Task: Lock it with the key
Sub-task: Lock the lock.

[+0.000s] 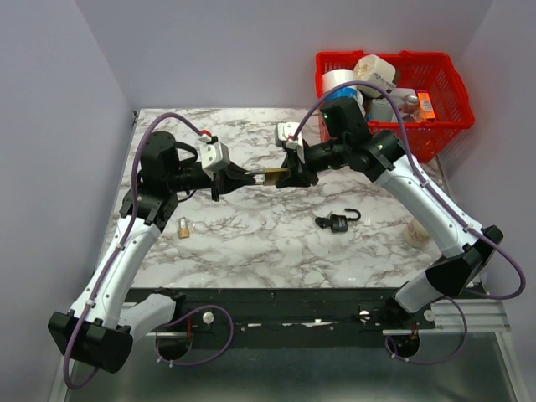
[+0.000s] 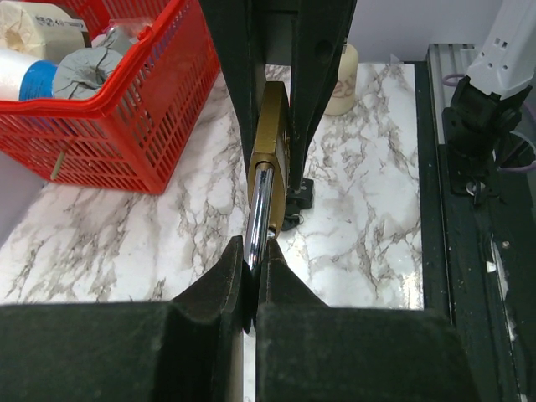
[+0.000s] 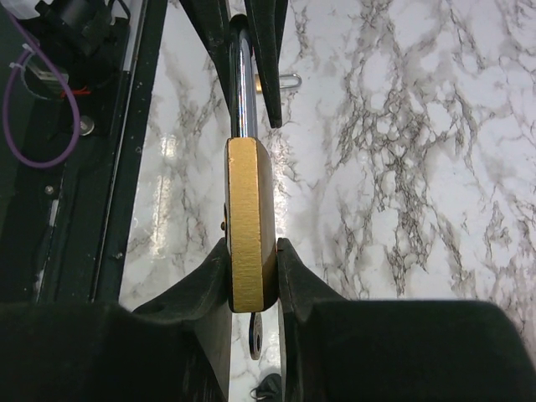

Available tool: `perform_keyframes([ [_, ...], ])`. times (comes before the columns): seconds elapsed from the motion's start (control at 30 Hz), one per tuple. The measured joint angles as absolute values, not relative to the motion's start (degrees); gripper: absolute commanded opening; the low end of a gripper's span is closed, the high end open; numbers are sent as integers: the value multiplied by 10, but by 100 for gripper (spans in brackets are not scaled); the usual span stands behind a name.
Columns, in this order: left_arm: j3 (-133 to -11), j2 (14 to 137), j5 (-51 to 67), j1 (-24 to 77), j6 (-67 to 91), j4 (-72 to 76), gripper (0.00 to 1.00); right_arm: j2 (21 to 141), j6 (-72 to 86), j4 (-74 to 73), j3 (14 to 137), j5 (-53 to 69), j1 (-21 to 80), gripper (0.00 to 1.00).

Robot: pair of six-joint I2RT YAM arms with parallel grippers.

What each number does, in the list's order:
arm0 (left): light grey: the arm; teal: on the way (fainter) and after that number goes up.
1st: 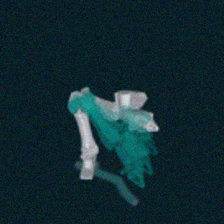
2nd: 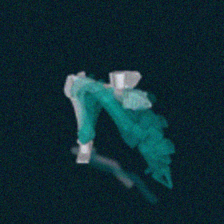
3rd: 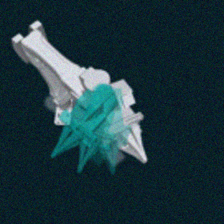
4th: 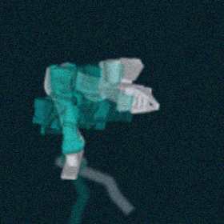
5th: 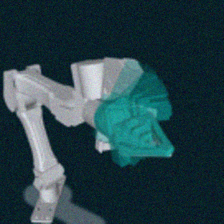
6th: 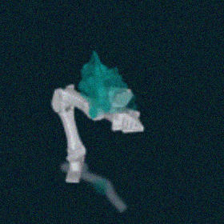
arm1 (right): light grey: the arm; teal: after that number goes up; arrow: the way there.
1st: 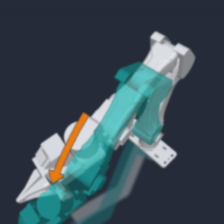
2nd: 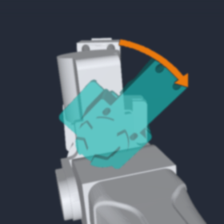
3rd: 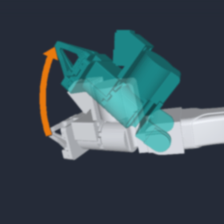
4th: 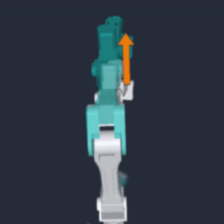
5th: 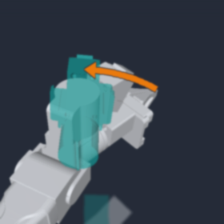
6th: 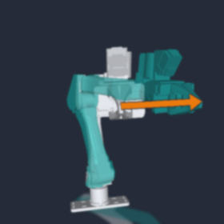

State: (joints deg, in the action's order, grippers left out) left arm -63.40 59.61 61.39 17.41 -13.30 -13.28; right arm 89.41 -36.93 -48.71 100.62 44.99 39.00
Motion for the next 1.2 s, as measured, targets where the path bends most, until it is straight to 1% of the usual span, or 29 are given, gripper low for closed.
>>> perform_keyframes([
  [0.3, -633, 599, 603, 182, -94, -116, 0, 892, -365, -485, 1005, 452, 387, 1],
  [0.67, -625, 598, 597, 201, -94, -103, 0, 892, -379, -511, 1009, 468, 385, 1],
  [0.9, -621, 598, 570, 222, -83, -88, 0, 895, -360, -521, 1017, 470, 382, 1],
  [1.2, -586, 603, 520, 246, -57, -26, 0, 913, -341, -543, 1039, 451, 378, 1],
])
